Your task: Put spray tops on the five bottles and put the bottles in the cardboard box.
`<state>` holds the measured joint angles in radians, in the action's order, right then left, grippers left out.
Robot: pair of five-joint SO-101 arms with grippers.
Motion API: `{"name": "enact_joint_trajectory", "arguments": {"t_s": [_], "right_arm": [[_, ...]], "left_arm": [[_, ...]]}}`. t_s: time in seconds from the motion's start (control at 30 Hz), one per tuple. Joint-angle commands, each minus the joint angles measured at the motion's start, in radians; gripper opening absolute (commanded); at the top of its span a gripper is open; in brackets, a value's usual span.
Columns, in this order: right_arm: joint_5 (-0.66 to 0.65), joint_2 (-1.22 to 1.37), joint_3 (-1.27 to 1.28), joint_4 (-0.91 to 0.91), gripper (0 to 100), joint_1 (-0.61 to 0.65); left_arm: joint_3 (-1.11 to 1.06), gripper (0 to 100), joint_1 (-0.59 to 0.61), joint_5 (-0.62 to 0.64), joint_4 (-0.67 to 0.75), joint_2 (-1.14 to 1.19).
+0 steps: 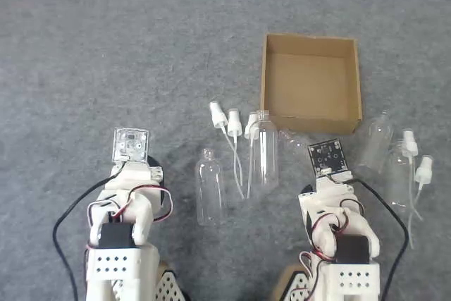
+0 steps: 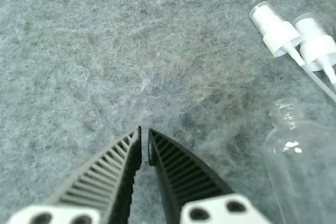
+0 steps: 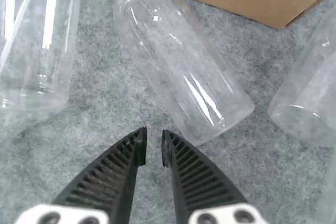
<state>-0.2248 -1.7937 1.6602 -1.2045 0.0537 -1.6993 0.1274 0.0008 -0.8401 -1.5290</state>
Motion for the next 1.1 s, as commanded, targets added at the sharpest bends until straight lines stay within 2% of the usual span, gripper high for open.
{"name": "enact_joint_trajectory", "arguments": {"t_s": [0.0, 0.2, 0.37, 0.43, 0.5, 0.6, 0.73, 0.87, 1.07], "right_arm": [[-0.005, -0.015, 0.023, -0.007, 0.8, -0.002], [-0.009, -0.021, 0.023, 0.004, 0.9, -0.008], [-0.021, -0.022, -0.031, 0.039, 1.0, -0.044], [-0.087, -0.022, -0.091, 0.047, 1.0, -0.091], [-0.112, -0.022, -0.172, 0.044, 1.0, -0.134], [-0.071, -0.013, -0.318, 0.013, 1.0, -0.177], [-0.121, 0.027, -0.470, -0.033, 2.0, -0.193], [-0.130, 0.257, -0.594, -0.008, 8.0, -0.277], [-0.166, 0.811, -0.907, 0.030, 9.6, -0.466]], "left_arm": [[0.007, 1, -0.003, 0.009, -0.018, -0.020], [0.007, 2, 0.006, -0.021, 0.046, -0.020], [0.007, 2, 0.118, -0.315, -0.031, -0.020], [0.007, 2, 0.153, -0.402, -0.037, -0.020], [0.007, 2, 0.157, -0.413, -0.037, -0.020], [0.007, 2, 0.155, -0.413, -0.038, -0.020], [0.007, 2, 0.155, -0.413, -0.040, -0.020], [0.007, 2, 0.155, -0.413, -0.040, -0.018], [0.007, 2, 0.155, -0.413, -0.040, -0.017]]}}
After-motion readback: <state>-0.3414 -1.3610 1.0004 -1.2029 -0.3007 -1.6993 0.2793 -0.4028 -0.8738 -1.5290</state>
